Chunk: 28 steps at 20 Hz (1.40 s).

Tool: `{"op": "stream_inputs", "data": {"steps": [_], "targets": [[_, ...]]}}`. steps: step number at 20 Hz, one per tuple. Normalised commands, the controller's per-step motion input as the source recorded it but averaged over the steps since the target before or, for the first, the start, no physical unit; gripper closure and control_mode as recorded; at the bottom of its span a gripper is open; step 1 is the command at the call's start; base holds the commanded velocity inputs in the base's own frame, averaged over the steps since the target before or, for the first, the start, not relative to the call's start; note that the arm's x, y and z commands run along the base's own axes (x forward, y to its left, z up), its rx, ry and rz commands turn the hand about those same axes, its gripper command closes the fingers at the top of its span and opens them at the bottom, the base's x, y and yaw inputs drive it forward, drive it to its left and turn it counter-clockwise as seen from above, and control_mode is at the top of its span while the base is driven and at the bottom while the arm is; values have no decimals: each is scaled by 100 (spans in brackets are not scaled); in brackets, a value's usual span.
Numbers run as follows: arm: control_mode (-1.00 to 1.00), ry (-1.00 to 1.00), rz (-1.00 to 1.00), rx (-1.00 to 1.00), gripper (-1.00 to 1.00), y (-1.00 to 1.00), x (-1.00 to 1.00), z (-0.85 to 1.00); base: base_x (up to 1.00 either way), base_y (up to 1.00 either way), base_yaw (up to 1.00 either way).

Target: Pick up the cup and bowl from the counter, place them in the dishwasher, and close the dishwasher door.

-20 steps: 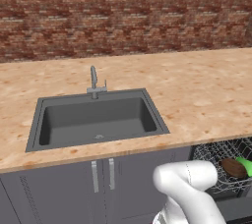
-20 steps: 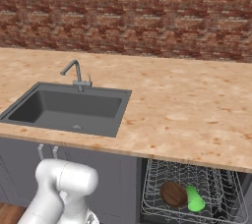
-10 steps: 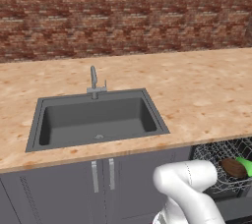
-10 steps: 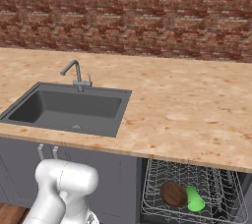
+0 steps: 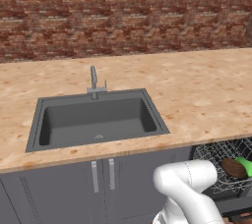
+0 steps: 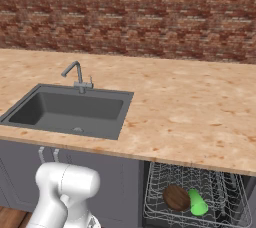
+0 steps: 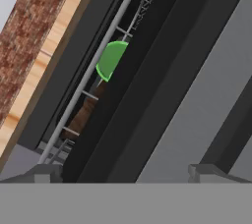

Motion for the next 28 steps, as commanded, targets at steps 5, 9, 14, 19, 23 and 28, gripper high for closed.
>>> {"op": "stream_inputs", "data": {"steps": [5,9,14,19,23,28], "targets": [[-100,-5,0,-3,-100,0,100,0,0,0,0],[-100,-6,0,0,-100,0,99,0,0,0,0],[-100,-7,0,0,-100,0,100,0,0,0,0],[-100,-9,0,0,-100,0,88,0,0,0,0],[-100,-11,2,0,-100,0,75,0,0,0,0],[-100,-12,6,0,-100,0,78,0,0,0,0]]}}
